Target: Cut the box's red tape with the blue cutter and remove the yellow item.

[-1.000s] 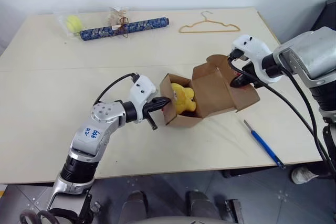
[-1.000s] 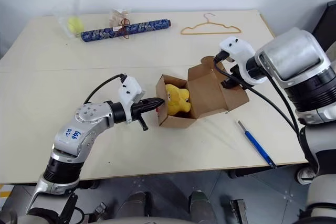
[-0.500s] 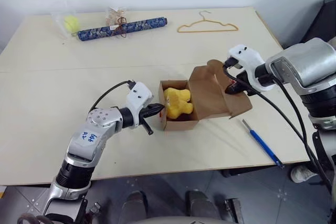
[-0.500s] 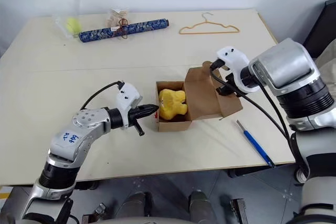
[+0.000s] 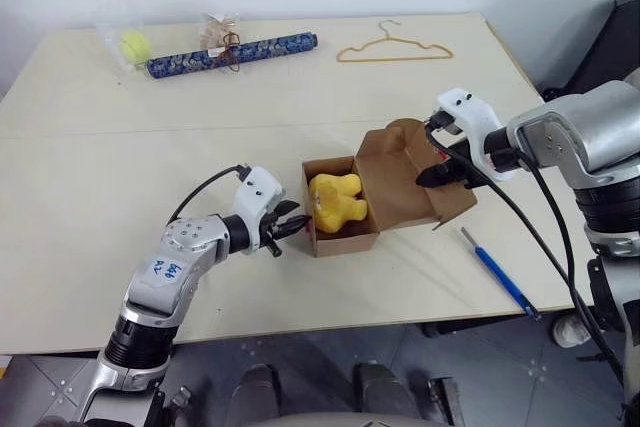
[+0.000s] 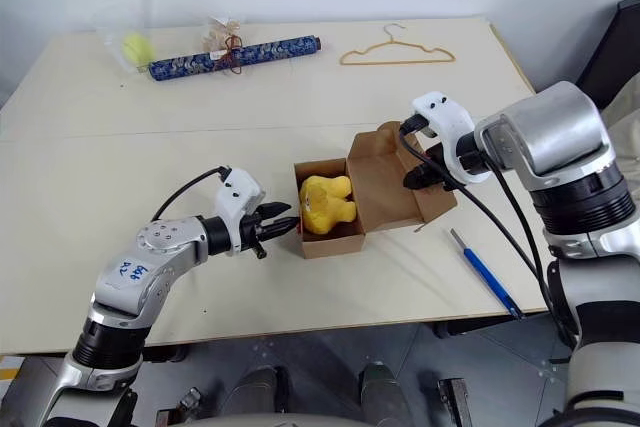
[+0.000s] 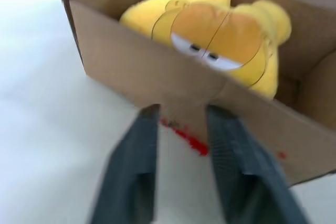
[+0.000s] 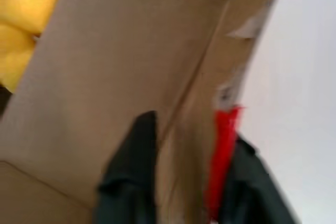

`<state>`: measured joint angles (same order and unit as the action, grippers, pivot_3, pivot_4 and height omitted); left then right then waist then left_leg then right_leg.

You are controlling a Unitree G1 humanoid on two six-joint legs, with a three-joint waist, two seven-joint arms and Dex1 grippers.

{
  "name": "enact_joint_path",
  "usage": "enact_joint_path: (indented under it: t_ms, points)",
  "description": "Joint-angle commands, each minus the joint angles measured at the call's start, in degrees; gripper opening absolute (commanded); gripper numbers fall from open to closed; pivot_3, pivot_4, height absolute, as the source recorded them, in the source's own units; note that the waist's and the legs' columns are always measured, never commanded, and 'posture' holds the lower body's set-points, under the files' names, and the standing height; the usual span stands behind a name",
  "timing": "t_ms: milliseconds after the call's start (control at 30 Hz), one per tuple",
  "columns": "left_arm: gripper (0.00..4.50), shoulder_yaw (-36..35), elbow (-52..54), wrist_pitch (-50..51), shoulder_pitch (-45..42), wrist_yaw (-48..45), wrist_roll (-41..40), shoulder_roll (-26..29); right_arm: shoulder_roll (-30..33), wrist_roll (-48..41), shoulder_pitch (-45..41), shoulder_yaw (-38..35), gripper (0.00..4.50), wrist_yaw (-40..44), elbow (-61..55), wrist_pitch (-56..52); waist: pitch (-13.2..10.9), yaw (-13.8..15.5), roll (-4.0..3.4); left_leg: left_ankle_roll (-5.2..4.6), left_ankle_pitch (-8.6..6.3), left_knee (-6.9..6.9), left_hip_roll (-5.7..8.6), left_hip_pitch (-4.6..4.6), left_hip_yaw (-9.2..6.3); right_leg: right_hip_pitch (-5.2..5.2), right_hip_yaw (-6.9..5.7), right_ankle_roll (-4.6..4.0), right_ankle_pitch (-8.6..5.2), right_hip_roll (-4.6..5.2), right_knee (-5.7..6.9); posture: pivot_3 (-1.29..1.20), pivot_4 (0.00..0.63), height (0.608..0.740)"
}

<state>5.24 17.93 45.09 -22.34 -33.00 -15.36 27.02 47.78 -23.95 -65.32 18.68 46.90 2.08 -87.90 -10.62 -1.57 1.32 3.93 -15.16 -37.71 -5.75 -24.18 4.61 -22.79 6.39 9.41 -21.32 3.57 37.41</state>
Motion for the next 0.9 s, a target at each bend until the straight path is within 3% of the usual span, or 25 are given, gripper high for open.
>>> enact_joint_path:
  t_ms: [33,167,233,500,600,700,800,900]
  points:
    - [2.85,-1.97,2.64,-2.18,1.37,-1.4,-0.45,2.45,4.22,-0.55,1.75,-6.85,2.66,0.83,-1.26,5.08,0.0,0.15,0.0,0.0,0.0,0.0,0.0,0.0,-0.01,0.0,0.0,0.0,0.0,0.0,0.0,0.0,0.15,0.74]
    - [4.08,-3.63,2.79,-5.17,3.13,-3.67,-0.85,5.26,3.86,-0.14,5.33,-16.58,4.01,-1.68,1.83,13.59,0.0,0.02,0.0,0.0,0.0,0.0,0.01,0.0,0.02,0.02,0.01,0.0,0.0,0.01,-0.04,0.0,0.15,0.74]
    - [4.48,-6.37,2.68,-7.22,5.53,-6.0,-1.59,7.85,4.84,-1.58,7.74,-21.4,4.46,0.68,3.09,19.14,-0.01,-0.05,0.02,0.0,0.0,-0.01,-0.01,0.01,0.03,0.02,0.02,0.0,0.0,-0.01,-0.04,0.0,0.15,0.74]
    - [4.48,-19.3,-3.4,-19.43,13.95,-18.47,-7.11,15.65,3.36,-13.27,18.15,-35.81,4.46,15.82,-0.19,34.78,-0.02,-0.23,-0.01,0.04,0.02,0.22,-0.04,0.1,0.1,0.01,0.01,-0.02,-0.01,-0.02,-0.1,0.0,0.15,0.74]
    - [4.48,-24.99,-9.72,-26.69,17.79,-22.36,-6.39,18.98,3.6,-15.72,23.44,-34.86,4.46,23.16,-3.65,39.35,-0.02,-0.38,-0.01,0.04,0.02,0.28,-0.07,0.15,0.12,0.01,0.01,-0.03,-0.02,-0.03,-0.1,0.0,0.15,0.74]
    - [4.48,-29.29,-14.68,-30.34,20.97,-24.56,-7.25,20.71,-0.08,-19.28,27.59,-36.9,4.46,23.22,-7.36,42.03,-0.03,-0.39,-0.01,0.04,0.02,0.31,-0.07,0.2,0.18,0.02,0.01,-0.05,-0.02,0.0,-0.1,0.0,0.15,0.74]
    - [4.48,-34.56,-16.62,-30.38,25.04,-28.19,-10.84,21.42,0.26,-13.89,37.01,-34.13,4.46,30.74,-12.3,55.65,0.0,-0.19,0.04,0.03,0.02,0.29,-0.07,0.19,0.22,0.03,0.02,-0.04,-0.02,0.01,-0.1,0.0,0.15,0.74]
    - [4.48,-37.31,-14.74,-28.43,28.53,-30.27,-13.69,21.85,-0.98,-14.0,40.7,-34.97,4.46,30.97,-13.9,60.42,-0.01,-0.09,0.04,0.03,-0.03,0.34,-0.07,0.19,0.19,0.07,-0.05,-0.04,-0.03,0.02,-0.15,0.0,0.15,0.74]
